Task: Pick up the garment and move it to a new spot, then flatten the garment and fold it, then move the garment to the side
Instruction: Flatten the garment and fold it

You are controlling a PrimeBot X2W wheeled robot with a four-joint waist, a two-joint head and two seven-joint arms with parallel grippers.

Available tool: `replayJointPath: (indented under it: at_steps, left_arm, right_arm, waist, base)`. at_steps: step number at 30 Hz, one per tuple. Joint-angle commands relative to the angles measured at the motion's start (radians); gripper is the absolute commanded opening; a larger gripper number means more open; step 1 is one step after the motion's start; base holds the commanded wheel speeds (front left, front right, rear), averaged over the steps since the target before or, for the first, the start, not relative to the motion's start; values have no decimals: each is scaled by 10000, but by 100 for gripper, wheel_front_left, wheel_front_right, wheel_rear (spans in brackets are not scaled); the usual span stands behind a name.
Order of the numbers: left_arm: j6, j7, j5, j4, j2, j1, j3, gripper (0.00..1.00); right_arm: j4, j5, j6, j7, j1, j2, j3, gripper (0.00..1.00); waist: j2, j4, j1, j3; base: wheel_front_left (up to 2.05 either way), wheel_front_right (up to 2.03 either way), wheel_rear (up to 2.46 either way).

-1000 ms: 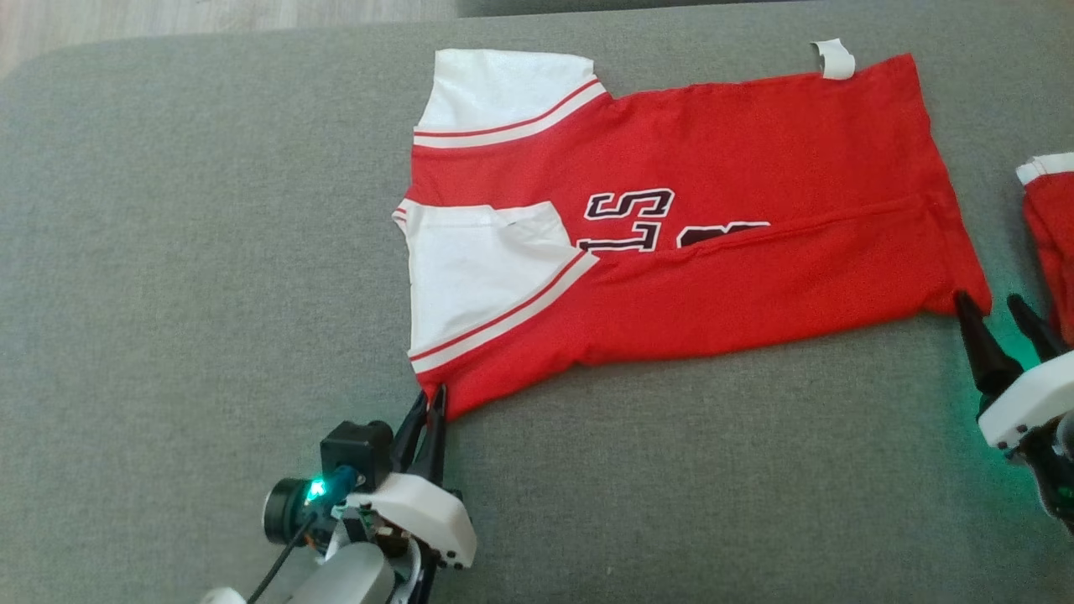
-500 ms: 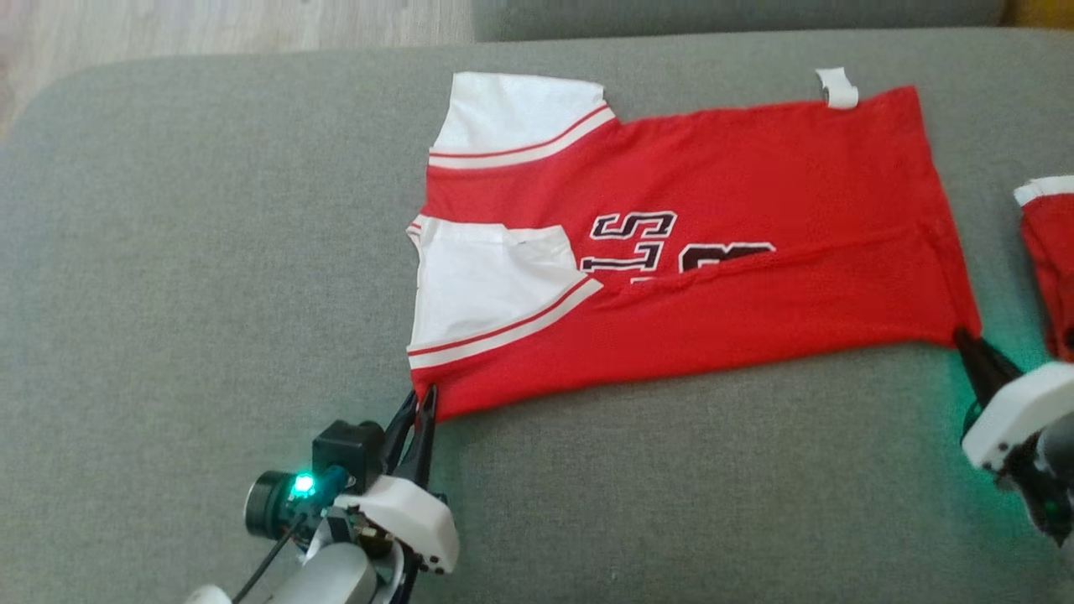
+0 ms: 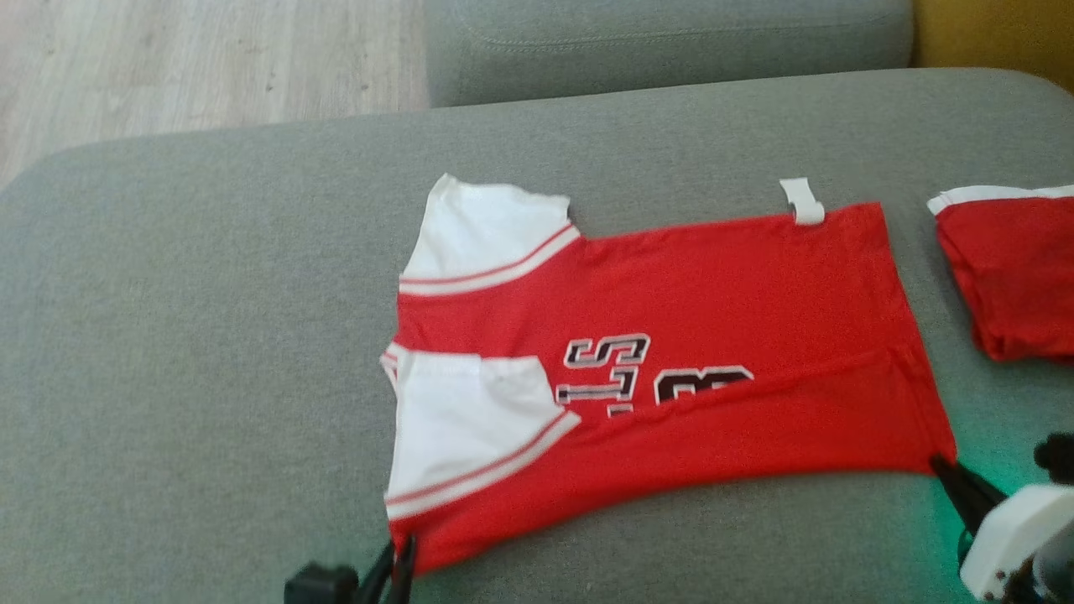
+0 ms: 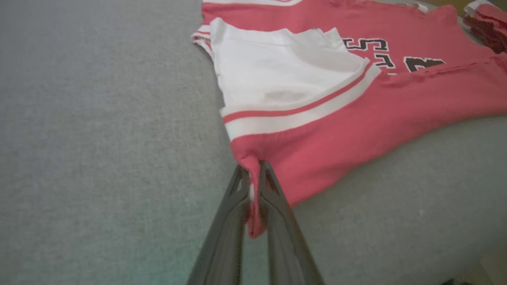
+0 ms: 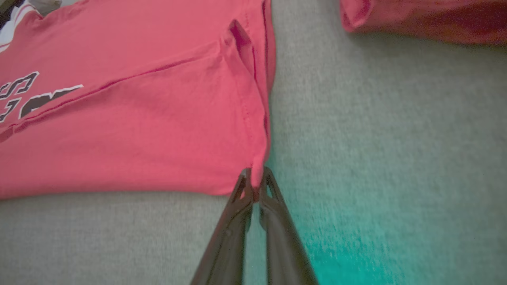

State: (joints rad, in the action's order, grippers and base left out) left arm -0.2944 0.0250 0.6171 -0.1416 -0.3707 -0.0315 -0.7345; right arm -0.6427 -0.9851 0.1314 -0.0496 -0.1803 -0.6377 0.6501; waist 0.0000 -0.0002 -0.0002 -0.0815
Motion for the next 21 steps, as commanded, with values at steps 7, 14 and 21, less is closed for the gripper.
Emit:
replayJointPath:
  at_steps: [7,14,21]
  left_arm:
    - [-411,-389,17,1296,-579,-519,84,0]
    - [-321,-718,-199,1370,-556,144,-58,100]
    - [-209,-1068,-532,1749,-873,2133,578,100]
  right_arm:
    - [378,119,-7,-69,758,-622,-246,0]
    - [369,640,-7,-522,709,-506,-1085,100]
    - [1449,1343,-7,-708,451,-319,-1913,100]
  waist:
    - [0,-138,2,97]
    - [0,-199,2,-202]
    - [0,-423,2,-1051]
  base:
    - [0,0,0]
    - [0,0,0]
    - [0,0,0]
